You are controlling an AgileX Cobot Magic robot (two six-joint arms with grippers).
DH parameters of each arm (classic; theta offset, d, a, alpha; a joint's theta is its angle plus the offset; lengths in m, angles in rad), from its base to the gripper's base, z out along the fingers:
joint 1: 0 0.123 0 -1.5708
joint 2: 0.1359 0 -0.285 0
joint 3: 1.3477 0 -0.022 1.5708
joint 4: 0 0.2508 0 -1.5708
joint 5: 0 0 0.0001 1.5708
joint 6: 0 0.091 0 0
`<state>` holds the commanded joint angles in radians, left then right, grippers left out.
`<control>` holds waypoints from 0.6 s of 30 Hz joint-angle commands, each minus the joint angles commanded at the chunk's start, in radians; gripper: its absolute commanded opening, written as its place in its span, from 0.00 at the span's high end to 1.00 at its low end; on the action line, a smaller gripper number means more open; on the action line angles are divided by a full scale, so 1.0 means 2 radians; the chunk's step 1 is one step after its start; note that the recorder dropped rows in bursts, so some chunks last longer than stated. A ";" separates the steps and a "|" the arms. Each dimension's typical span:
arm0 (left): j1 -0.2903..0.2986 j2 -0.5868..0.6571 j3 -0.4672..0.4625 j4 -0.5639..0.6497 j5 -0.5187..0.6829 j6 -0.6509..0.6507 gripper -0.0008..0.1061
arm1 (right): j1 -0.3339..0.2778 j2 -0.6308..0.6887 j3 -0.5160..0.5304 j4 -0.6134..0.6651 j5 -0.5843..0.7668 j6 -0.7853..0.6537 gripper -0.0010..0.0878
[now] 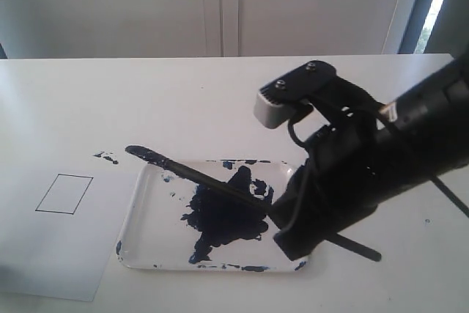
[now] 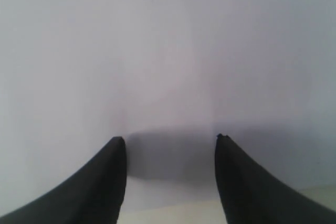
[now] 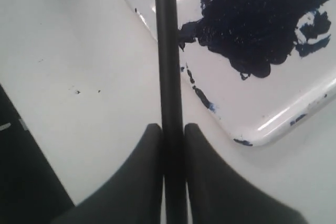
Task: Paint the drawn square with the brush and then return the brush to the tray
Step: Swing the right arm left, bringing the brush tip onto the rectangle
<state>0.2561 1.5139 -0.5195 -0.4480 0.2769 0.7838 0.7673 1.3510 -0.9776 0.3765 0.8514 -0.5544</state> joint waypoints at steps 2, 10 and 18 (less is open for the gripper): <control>0.000 0.000 0.000 0.000 0.000 -0.001 0.46 | 0.001 0.024 -0.018 -0.009 0.000 -0.002 0.99; 0.000 0.000 0.000 0.000 0.001 -0.001 0.46 | 0.015 0.114 -0.087 -0.010 -0.002 -0.036 0.99; 0.000 0.000 0.000 0.000 0.002 -0.001 0.46 | 0.048 0.186 -0.161 -0.042 -0.010 -0.036 0.99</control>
<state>0.2561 1.5139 -0.5195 -0.4480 0.2808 0.7812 0.8624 1.7232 -1.2995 0.2925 0.8316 -0.6259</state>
